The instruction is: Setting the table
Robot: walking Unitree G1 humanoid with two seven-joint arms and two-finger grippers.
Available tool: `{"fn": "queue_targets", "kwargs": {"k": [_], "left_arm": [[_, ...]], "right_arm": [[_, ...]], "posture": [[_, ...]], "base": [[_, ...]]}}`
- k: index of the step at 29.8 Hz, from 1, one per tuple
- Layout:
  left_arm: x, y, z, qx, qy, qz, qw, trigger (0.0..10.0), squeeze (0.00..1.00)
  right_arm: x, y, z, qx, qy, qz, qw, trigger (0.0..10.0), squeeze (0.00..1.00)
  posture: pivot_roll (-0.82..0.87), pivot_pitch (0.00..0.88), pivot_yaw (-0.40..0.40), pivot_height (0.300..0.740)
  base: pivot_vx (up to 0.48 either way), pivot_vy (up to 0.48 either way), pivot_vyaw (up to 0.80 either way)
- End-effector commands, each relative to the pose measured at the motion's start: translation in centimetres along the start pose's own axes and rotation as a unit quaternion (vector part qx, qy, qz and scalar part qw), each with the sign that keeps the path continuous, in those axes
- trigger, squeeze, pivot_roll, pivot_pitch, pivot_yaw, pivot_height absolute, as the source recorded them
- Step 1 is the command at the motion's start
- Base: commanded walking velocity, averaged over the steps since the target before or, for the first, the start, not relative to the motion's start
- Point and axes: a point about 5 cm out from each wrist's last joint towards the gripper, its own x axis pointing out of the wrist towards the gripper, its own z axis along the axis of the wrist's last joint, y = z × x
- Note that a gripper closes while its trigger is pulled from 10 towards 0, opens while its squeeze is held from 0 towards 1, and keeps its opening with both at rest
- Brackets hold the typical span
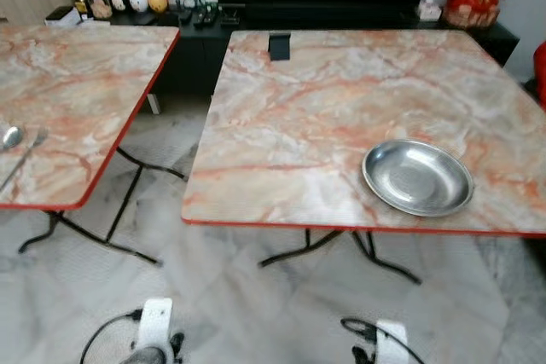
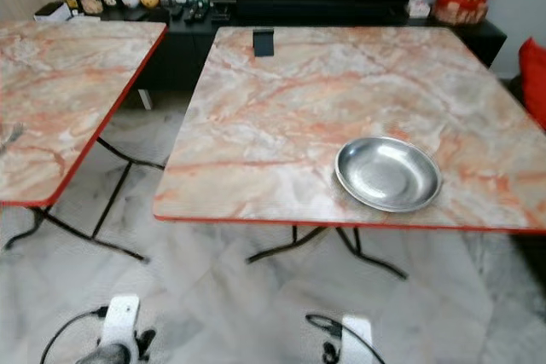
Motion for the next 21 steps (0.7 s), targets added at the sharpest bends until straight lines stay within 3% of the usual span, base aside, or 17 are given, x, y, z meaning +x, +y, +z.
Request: {"fn": "queue_targets", "kwargs": {"k": [1,9,11,13,15,21], "left_arm": [[-0.1,0.7,-0.3,0.001,0.009,0.010,1.000,10.0,0.00],[-0.1,0.6,-0.6,-0.001,0.013,0.011,1.000,10.0,0.00],[-0.2,1.0,-1.0,-0.003,0.018,0.014,1.000,10.0,0.00],[-0.3,1.5,-1.3,-0.005,0.021,0.018,1.000,10.0,0.00],[-0.4,1.8,-1.4,-0.005,0.023,0.020,1.000,10.0,0.00],[-0.4,2.0,-1.6,0.001,0.026,0.021,0.999,10.0,0.00]], "right_arm": [[0.1,0.4,0.2,0.006,-0.003,0.005,1.000,10.0,0.00],[0.1,0.5,0.1,-0.009,0.000,0.003,1.000,10.0,0.00],[0.0,0.3,-0.1,-0.019,0.003,-0.001,1.000,10.0,0.00],[-0.1,0.2,-0.3,-0.014,0.006,-0.001,1.000,10.0,0.00],[-0.1,0.2,-0.6,0.003,0.009,-0.001,1.000,10.0,0.00],[-0.1,0.2,-0.4,-0.007,0.006,-0.002,1.000,10.0,0.00]], "posture": [[0.00,0.000,-0.014,0.740],[0.00,0.000,-0.013,0.740],[0.00,0.000,-0.007,0.740],[0.00,0.000,-0.007,0.740],[0.00,0.000,-0.004,0.740],[0.00,0.000,0.003,0.740]], "base": [[0.000,0.322,0.00],[0.000,0.324,0.00],[0.000,0.326,0.80],[0.000,0.322,0.80],[0.000,0.322,0.00],[0.000,0.324,0.00]]}}
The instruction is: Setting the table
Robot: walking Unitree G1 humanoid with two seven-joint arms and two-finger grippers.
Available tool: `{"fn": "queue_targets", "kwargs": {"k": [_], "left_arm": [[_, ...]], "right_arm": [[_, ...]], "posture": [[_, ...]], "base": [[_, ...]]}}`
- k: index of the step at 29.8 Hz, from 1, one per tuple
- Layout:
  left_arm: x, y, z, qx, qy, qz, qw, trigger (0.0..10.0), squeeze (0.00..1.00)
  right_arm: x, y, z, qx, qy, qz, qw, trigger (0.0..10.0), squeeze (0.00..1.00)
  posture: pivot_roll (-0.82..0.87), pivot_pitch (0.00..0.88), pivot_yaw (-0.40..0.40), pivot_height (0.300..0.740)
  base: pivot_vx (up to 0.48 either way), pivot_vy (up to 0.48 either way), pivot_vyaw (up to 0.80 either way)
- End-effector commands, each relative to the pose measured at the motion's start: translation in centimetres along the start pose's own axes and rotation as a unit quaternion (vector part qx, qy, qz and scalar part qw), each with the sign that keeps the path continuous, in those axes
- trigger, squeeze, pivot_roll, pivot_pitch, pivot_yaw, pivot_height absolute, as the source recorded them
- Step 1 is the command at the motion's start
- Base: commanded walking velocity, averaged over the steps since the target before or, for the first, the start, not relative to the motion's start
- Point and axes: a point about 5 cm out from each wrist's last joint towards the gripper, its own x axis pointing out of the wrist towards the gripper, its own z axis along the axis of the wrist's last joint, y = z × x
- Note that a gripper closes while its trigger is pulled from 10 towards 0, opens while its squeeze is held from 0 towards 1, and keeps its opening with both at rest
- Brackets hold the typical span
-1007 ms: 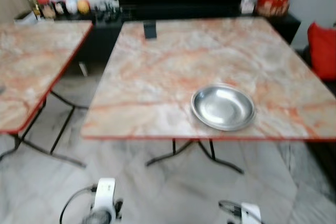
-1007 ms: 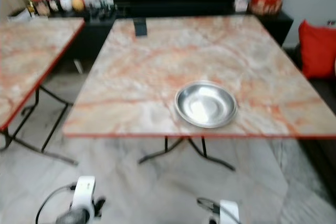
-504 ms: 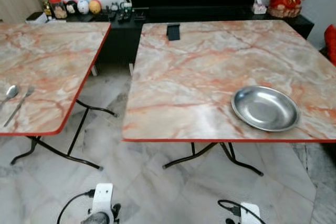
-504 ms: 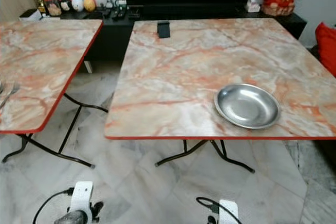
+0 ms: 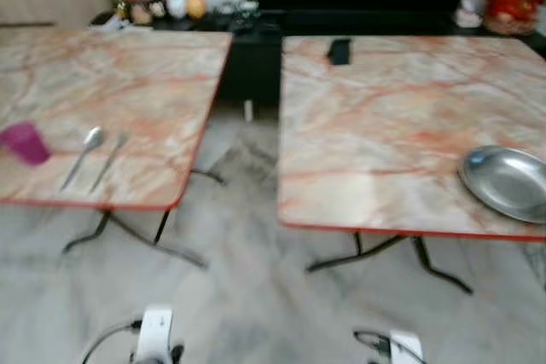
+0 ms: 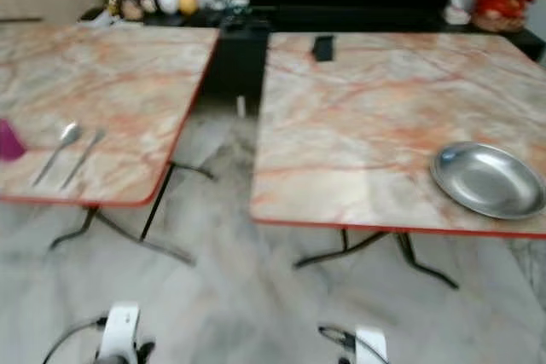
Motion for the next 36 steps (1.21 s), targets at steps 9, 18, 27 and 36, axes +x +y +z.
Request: {"fn": "queue_targets", "kwargs": {"k": [9,18,27,36], "left_arm": [[0.1,-1.0,0.6,-0.006,-0.008,-0.008,1.000,10.0,0.00],[0.2,-1.0,0.9,-0.012,-0.011,-0.005,1.000,10.0,0.00],[0.2,-1.0,1.2,-0.013,-0.014,-0.005,1.000,10.0,0.00],[0.2,-1.0,1.3,-0.013,-0.016,-0.005,1.000,10.0,0.00]], "right_arm": [[0.0,-1.3,0.5,0.001,-0.007,-0.019,1.000,10.0,0.00],[0.0,-1.4,0.7,0.001,-0.010,-0.022,1.000,10.0,0.00],[0.1,-1.3,0.8,0.000,-0.012,-0.021,1.000,10.0,0.00],[0.1,-1.1,0.7,-0.001,-0.010,-0.019,1.000,10.0,0.00]], "posture": [[0.00,0.000,-0.011,0.740],[0.01,0.000,-0.017,0.740],[0.01,0.000,-0.017,0.740],[0.01,0.000,-0.018,0.740]], "base": [[0.000,0.323,0.00],[0.000,0.323,0.00],[0.000,0.323,0.00],[0.000,0.322,0.00]]}}
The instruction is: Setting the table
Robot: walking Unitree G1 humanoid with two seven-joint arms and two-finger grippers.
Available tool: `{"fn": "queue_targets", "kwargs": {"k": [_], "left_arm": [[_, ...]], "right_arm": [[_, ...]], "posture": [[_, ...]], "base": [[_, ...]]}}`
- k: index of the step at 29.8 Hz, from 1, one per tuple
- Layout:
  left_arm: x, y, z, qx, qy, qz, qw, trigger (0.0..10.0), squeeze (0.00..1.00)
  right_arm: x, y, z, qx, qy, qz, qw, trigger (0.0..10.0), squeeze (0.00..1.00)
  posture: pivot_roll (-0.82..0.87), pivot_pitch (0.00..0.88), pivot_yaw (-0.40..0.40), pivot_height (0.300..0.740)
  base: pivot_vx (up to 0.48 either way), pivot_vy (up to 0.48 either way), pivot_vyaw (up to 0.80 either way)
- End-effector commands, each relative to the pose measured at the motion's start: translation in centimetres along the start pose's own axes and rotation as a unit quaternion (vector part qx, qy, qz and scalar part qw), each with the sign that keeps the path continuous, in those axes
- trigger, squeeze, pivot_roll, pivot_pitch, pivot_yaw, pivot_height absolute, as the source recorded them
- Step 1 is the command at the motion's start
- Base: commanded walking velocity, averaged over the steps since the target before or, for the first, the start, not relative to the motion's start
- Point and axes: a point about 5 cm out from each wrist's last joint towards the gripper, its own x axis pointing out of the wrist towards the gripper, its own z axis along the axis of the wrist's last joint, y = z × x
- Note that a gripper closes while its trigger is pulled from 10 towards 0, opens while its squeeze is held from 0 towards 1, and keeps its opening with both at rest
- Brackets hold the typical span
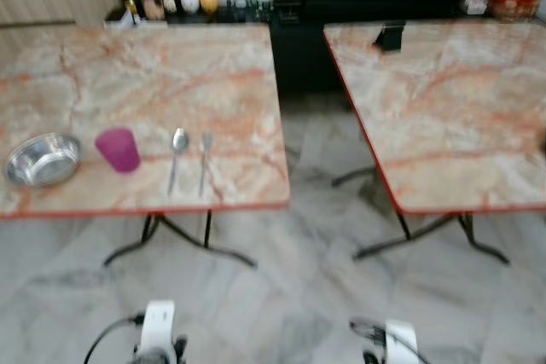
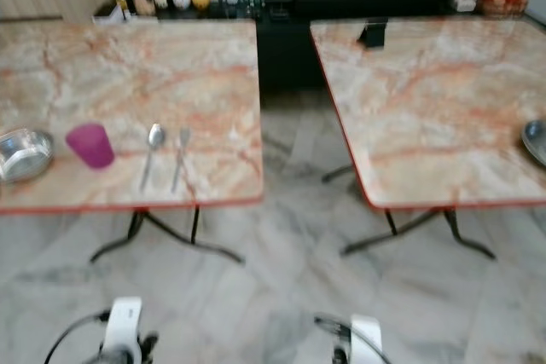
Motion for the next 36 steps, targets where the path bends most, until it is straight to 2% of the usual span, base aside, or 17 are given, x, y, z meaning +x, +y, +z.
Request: {"fn": "queue_targets", "kwargs": {"k": [1,36], "left_arm": [[-0.19,0.81,-0.85,-0.003,0.012,0.011,1.000,10.0,0.00],[-0.20,0.47,-1.03,-0.005,0.013,0.010,1.000,10.0,0.00]], "right_arm": [[0.06,0.38,0.14,0.002,-0.001,0.003,1.000,10.0,0.00],[-0.04,0.80,-0.42,-0.001,0.011,0.009,1.000,10.0,0.00]], "posture": [[0.01,0.000,-0.018,0.740],[0.02,0.000,-0.025,0.740]], "base": [[0.000,0.326,0.00],[0.000,0.323,0.00]]}}
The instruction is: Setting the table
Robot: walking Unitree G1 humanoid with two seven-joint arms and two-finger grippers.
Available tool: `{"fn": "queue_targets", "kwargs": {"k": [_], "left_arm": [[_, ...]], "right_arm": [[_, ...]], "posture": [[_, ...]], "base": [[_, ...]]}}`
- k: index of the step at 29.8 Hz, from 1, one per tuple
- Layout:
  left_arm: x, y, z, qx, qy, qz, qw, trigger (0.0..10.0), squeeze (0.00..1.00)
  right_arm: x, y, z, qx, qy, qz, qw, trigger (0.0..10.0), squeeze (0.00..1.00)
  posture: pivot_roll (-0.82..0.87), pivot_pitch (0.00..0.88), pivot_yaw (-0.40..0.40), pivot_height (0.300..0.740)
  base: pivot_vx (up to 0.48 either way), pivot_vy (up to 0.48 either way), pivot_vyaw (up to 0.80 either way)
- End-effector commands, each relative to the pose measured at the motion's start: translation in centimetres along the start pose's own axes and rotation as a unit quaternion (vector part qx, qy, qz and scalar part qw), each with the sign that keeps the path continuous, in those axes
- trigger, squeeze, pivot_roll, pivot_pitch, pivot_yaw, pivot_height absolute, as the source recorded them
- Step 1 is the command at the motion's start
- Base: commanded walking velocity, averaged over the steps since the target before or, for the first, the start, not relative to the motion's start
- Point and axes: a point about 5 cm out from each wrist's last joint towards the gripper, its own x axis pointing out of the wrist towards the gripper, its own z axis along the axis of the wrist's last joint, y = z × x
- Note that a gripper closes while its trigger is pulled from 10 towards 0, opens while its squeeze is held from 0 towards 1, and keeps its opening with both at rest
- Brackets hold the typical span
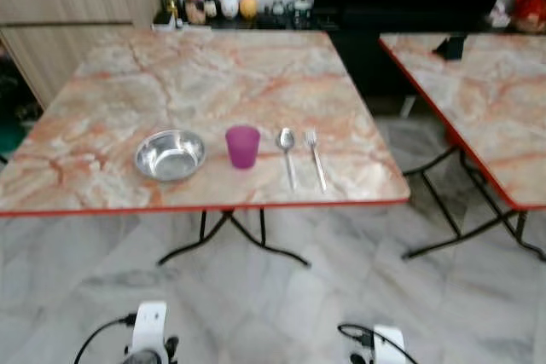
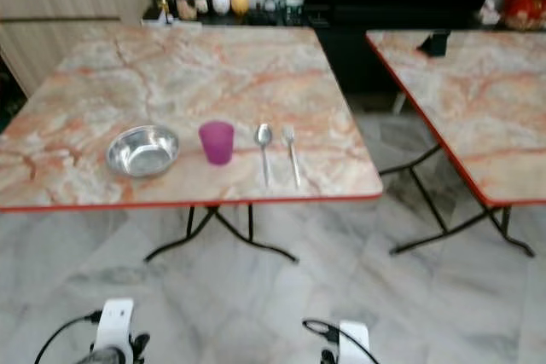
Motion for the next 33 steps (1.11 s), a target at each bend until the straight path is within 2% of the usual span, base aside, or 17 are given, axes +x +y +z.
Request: {"fn": "queue_targets", "kwargs": {"k": [1,8,14,17,29,33], "left_arm": [[-0.1,0.6,-0.5,-0.003,0.007,0.009,1.000,10.0,0.00],[-0.1,0.8,-0.5,-0.001,0.007,0.010,1.000,10.0,0.00],[-0.1,0.8,-0.4,0.001,0.004,0.009,1.000,10.0,0.00],[-0.1,0.8,-0.4,0.003,0.004,0.008,1.000,10.0,0.00],[-0.1,0.5,0.0,-0.010,-0.006,0.000,1.000,10.0,0.00],[-0.1,0.4,0.0,-0.008,-0.007,0.002,1.000,10.0,0.00]], "right_arm": [[0.0,0.3,0.2,0.003,-0.004,0.002,1.000,10.0,0.00],[-0.1,0.2,-0.4,0.005,0.002,0.001,1.000,10.0,0.00],[-0.3,-1.6,-0.6,0.005,0.003,-0.008,1.000,10.0,0.00],[-0.2,-1.8,-0.4,0.005,0.002,-0.009,1.000,10.0,0.00],[0.3,0.9,1.1,-0.003,-0.004,0.006,1.000,10.0,0.00],[0.3,1.0,0.9,-0.005,-0.005,0.007,1.000,10.0,0.00]], "posture": [[0.02,0.000,-0.025,0.740],[0.02,0.000,-0.025,0.740],[0.02,0.000,-0.027,0.740],[0.02,0.000,-0.028,0.740],[0.02,0.000,-0.029,0.740],[0.02,0.000,-0.031,0.740]], "base": [[0.000,0.322,0.00],[0.000,0.322,0.00],[0.000,0.096,0.00],[0.000,0.000,0.00],[0.000,0.000,0.00],[0.000,0.000,0.80]]}}
